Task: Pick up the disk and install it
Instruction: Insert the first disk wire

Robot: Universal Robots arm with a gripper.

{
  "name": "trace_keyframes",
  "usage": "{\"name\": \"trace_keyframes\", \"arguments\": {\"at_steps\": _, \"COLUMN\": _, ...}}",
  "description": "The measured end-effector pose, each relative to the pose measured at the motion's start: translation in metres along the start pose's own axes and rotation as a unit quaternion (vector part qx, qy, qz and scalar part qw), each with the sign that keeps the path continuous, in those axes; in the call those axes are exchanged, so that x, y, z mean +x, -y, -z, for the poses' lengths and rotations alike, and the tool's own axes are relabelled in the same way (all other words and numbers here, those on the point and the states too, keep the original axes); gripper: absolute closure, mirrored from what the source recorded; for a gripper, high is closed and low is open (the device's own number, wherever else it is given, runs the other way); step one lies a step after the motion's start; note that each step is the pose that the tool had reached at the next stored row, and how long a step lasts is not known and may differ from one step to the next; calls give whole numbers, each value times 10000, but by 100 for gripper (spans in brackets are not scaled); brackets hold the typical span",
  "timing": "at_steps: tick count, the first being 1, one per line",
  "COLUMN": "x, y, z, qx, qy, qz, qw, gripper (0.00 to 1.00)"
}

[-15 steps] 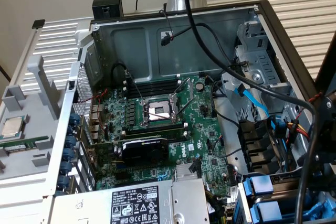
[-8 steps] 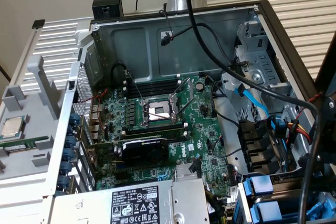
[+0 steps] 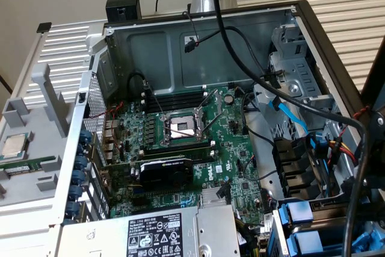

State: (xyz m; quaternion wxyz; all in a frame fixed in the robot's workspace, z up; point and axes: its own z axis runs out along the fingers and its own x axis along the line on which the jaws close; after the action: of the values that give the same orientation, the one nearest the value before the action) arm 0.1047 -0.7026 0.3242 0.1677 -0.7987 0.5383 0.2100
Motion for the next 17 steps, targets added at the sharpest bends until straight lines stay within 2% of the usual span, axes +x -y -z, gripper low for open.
{"name": "trace_keyframes", "arguments": {"at_steps": 3, "x": 9, "y": 6, "z": 4, "qx": -6, "qy": 12, "qz": -4, "qw": 10000, "gripper": 67}}
{"name": "trace_keyframes", "arguments": {"at_steps": 10, "x": 14, "y": 10, "z": -1, "qx": -17, "qy": 18, "qz": -11, "qw": 10000, "gripper": 67}}
{"name": "trace_keyframes", "arguments": {"at_steps": 12, "x": 15, "y": 12, "z": -3, "qx": -23, "qy": 22, "qz": -14, "qw": 10000, "gripper": 69}}
{"name": "trace_keyframes", "arguments": {"at_steps": 13, "x": 16, "y": 13, "z": -3, "qx": -27, "qy": 23, "qz": -17, "qw": 10000, "gripper": 76}}
{"name": "trace_keyframes", "arguments": {"at_steps": 17, "x": 28, "y": 43, "z": 1, "qx": -52, "qy": 34, "qz": -32, "qw": 10000, "gripper": 76}}
